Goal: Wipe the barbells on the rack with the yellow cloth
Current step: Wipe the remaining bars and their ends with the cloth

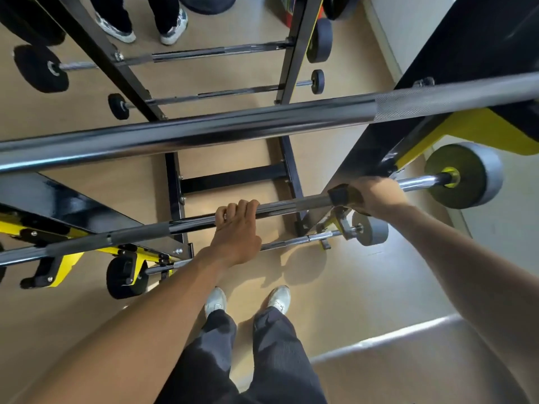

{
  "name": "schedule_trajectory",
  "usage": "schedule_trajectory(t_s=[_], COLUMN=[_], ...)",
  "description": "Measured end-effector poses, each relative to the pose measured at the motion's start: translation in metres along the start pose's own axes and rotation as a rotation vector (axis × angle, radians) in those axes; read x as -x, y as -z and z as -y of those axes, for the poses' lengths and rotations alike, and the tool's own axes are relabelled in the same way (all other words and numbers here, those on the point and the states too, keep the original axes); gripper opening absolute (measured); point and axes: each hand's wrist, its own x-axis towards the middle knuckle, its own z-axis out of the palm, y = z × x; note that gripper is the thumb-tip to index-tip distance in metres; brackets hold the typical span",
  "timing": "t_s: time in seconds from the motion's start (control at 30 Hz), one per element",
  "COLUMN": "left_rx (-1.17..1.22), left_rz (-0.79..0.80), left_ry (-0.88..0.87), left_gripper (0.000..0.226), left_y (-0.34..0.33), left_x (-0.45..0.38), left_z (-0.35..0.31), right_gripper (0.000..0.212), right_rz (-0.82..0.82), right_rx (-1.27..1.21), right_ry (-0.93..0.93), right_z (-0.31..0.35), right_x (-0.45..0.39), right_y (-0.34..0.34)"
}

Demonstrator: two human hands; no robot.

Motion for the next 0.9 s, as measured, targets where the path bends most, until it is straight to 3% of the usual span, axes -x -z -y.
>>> schedule_trajectory(t_s=[0.17, 0.33, 0.4, 0.47, 0.5, 0.57, 0.63, 0.73, 0.9], left_rx=[-0.021, 0.019, 0.197, 0.542, 0.662, 0.652, 0.526, 0.350, 0.204], left_rz=[0.002, 0.065, 0.091, -0.064, -0.240, -0.620, -0.828, -0.865, -0.663], left_ry=[-0.015, -0.019, -0.024, 0.001, 0.018, 0.119, 0.318, 0.582, 0.814], left_gripper=[0.057, 0.062, 0.068, 0.065, 0.060, 0.048, 0.044, 0.051, 0.066], left_y=[0.002, 0.011, 0.019, 0.027, 0.030, 0.033, 0.030, 0.023, 0.018], left_x=[0.002, -0.004, -0.001, 0.015, 0.026, 0.053, 0.077, 0.113, 0.160], left_z=[-0.001, -0.001, -0.002, 0.007, 0.019, 0.055, 0.103, 0.168, 0.257], right_gripper=[0.015, 0.037, 0.041, 0.047, 0.051, 0.060, 0.064, 0.062, 0.061], right_rz=[0.043, 0.195, 0.187, 0.171, 0.171, 0.199, 0.237, 0.260, 0.305], right_rx=[0.085, 0.236, 0.217, 0.176, 0.158, 0.140, 0.119, 0.124, 0.052], right_ry=[-0.150, 0.091, 0.153, 0.195, 0.224, 0.299, 0.366, 0.440, 0.547], right_z=[0.027, 0.091, 0.123, 0.151, 0.164, 0.195, 0.234, 0.306, 0.430], right_x=[-0.004, -0.017, -0.017, -0.015, -0.015, -0.017, -0.019, -0.025, -0.036], right_y=[-0.006, -0.015, -0.023, -0.032, -0.036, -0.042, -0.046, -0.054, -0.069])
